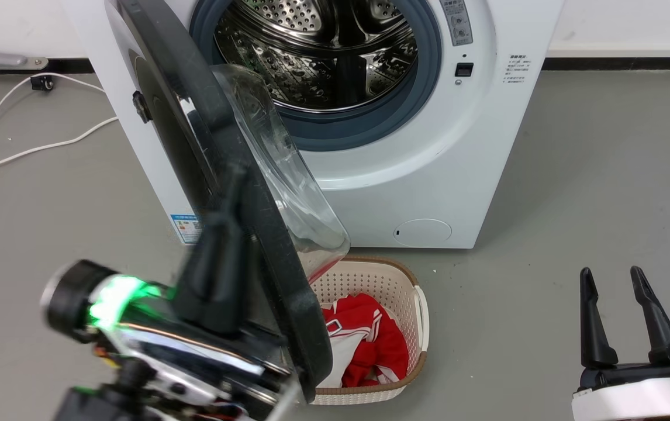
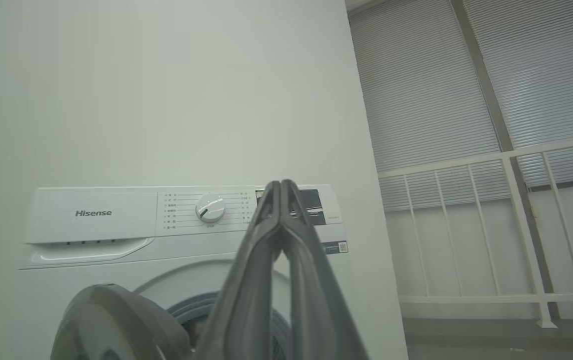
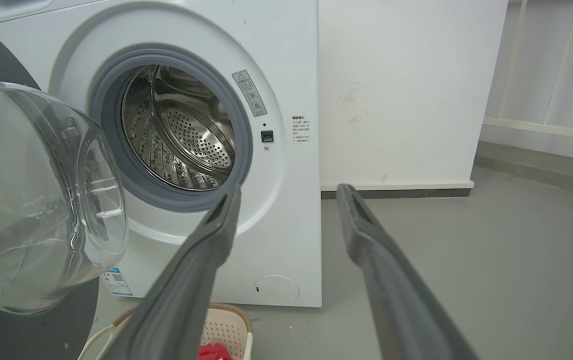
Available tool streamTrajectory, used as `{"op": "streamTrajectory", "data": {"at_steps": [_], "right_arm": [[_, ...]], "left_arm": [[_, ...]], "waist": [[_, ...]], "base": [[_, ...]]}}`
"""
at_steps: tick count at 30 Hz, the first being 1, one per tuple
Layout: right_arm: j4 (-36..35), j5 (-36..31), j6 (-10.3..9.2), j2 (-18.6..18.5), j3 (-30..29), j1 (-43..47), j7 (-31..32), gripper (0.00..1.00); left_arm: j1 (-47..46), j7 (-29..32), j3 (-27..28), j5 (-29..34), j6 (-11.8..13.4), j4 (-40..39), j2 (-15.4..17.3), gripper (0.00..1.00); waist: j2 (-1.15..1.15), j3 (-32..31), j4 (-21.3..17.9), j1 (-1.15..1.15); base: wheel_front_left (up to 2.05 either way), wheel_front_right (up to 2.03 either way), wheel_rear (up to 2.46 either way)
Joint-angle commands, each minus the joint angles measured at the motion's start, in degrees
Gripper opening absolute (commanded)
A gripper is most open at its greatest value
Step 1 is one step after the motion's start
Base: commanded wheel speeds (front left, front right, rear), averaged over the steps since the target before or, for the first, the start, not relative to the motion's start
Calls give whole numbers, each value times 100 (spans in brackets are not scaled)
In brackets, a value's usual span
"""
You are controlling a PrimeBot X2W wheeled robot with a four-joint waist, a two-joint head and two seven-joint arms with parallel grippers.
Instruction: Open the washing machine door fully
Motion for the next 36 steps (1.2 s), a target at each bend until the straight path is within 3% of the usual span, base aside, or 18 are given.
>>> {"op": "streamTrajectory", "data": {"at_steps": [1,8,19,36], "right_arm": [[13,15,-4,12,-8,-101,-9,100],[77,48,-4,12,10,-104,-9,100],[184,122,-4,12,26,-112,-9,100],[343,239,-4,12,123,-171,-9,100]], "left_arm": [[90,82,-212,-86,-37,45,39,0],[491,780,-1198,-605,-70,364,201,0],[1223,2006,-1477,-926,114,1106,426,0],[919,1605,-1170,-701,503,1995,395,0]], "waist": [[0,4,2,0],[0,12,1,0],[0,25,60,0],[0,102,-46,0]], "base": [[0,0,0],[0,0,0],[0,0,0],[0,0,0]]}}
